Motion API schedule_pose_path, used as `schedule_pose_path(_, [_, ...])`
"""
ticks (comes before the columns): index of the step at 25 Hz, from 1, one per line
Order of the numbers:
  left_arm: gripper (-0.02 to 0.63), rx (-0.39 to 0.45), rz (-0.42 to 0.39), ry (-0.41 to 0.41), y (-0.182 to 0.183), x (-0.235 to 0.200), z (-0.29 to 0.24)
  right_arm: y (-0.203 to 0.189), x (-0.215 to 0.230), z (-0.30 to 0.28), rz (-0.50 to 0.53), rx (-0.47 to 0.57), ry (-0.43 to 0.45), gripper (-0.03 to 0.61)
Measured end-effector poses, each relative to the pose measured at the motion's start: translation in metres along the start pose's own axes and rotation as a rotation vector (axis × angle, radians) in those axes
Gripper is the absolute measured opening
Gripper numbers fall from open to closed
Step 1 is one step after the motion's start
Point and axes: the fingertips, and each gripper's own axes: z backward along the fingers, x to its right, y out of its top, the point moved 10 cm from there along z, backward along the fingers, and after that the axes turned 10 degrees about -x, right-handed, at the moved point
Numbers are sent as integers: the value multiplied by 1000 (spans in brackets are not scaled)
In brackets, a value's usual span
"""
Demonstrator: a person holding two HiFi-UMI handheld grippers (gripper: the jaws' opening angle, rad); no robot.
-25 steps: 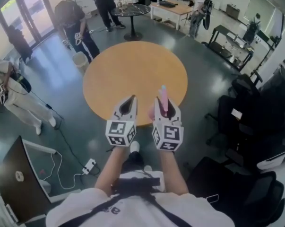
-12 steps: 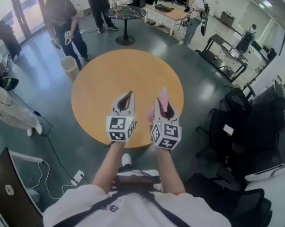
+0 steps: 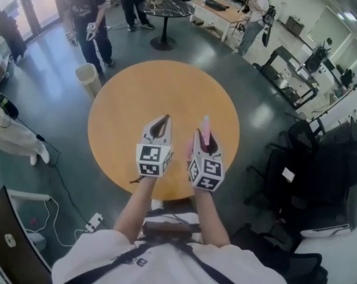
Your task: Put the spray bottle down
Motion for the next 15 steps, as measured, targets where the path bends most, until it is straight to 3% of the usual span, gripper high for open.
schedule_pose_path(3, [12,-8,22,6,-1,-11,-11,-1,-8,-20,12,-14,25,160])
schedule_pose_path(9, [12,-103,26,12,-19,-31,-38,-6,-14,-57,12,-39,30,161])
schedule_pose_path(15, [12,-169,59,8,-33,-36,-67,-15,-6,-95,8,-125,52,161])
